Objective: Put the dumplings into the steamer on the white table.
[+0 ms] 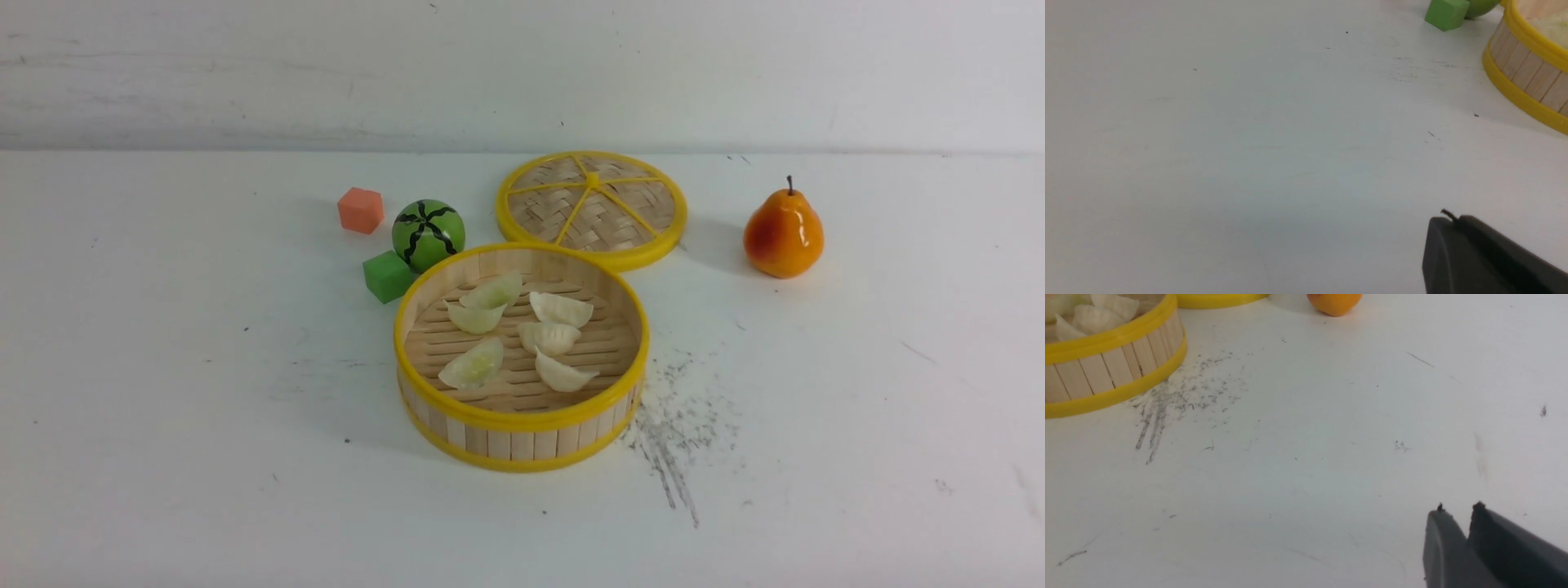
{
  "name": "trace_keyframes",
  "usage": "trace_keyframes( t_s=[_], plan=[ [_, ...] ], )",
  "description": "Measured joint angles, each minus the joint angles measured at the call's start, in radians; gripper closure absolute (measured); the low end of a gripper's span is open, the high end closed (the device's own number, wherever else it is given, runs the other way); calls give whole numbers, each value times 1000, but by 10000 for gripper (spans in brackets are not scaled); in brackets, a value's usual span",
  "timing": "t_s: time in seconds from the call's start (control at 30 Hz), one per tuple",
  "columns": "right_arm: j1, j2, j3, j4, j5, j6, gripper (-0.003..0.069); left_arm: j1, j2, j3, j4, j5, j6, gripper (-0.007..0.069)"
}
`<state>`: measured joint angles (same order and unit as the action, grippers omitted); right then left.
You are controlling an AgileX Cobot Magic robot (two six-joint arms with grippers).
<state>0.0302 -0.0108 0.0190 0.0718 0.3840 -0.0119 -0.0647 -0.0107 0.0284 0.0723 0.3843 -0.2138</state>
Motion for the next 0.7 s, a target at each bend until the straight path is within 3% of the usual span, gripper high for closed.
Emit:
trace_keyframes(
  t_s=[0.7],
  plan=[
    [0,0,0,0,0,0,537,-4,0,1,-36,1,37,637]
  ],
)
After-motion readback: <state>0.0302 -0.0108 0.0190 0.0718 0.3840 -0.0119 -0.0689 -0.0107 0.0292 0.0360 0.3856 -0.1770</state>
